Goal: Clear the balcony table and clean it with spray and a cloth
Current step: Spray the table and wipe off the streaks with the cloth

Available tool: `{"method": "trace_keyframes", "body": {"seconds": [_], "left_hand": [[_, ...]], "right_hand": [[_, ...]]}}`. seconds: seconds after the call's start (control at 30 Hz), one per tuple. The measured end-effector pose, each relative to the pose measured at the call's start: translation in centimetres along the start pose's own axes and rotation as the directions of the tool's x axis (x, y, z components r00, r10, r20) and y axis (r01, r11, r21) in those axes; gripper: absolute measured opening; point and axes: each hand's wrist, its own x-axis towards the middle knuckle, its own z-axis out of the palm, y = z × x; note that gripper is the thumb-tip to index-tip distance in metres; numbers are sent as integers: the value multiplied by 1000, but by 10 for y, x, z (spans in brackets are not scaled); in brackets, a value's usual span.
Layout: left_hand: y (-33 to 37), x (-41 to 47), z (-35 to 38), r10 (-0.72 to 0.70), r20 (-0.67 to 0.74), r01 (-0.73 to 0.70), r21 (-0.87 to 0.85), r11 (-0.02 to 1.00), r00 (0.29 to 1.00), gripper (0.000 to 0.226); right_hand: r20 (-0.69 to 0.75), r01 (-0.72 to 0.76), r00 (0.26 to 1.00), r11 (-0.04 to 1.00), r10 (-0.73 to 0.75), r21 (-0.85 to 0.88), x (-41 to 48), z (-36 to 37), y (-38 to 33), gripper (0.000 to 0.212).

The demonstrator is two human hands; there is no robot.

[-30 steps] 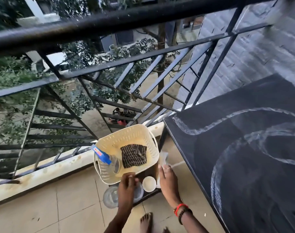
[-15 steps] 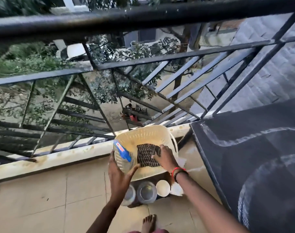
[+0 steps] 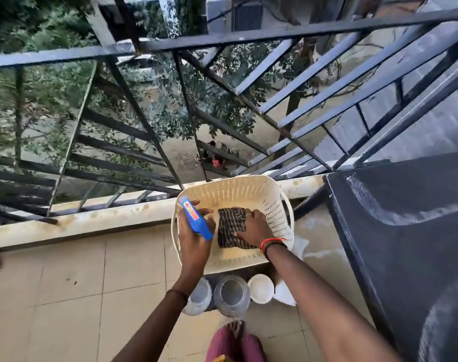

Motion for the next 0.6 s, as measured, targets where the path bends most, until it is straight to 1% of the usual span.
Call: {"method": "trace_keyframes", "body": {"seconds": [0.1,0.13,0.2,0.27,0.33,0.43,0.47,0.53,0.6], "left_hand": [[0,2,0,-1,21,1,-3,1000,1000,35],[0,4,-1,3,22,-3,7,1000,1000,37],[2,8,-3,-17,11,17,7,1000,1000,37],[7,12,-3,-45,10,45,-26,999,999,32],[14,16,-4,-54,20,54,-45,997,998,33],[23,22,-5,-36,28,36,-6,999,999,41],[24,23,-5,-31,32,31,-5,1000,999,40],[30,24,-6,-24,41,24,4,1000,999,41],[37,25,-9,-26,40,25,14,1000,999,42]], "right_hand": [[-34,-2,999,998,0,-69,7,4,2,88],[-45,-11,999,996,7,-85,10,4,3,85],[-49,-21,999,993,16,-119,13,2,3,73],[-51,-24,999,988,16,-150,18,-1,3,65],[-51,-29,998,989,22,-144,22,-2,3,59],[-52,12,999,993,-18,-119,23,-3,2,47],[-48,36,998,997,-39,-68,20,-4,1,43],[4,41,999,988,-43,150,12,-6,-3,33],[52,6,998,934,-27,357,-1,-10,-7,27]]}}
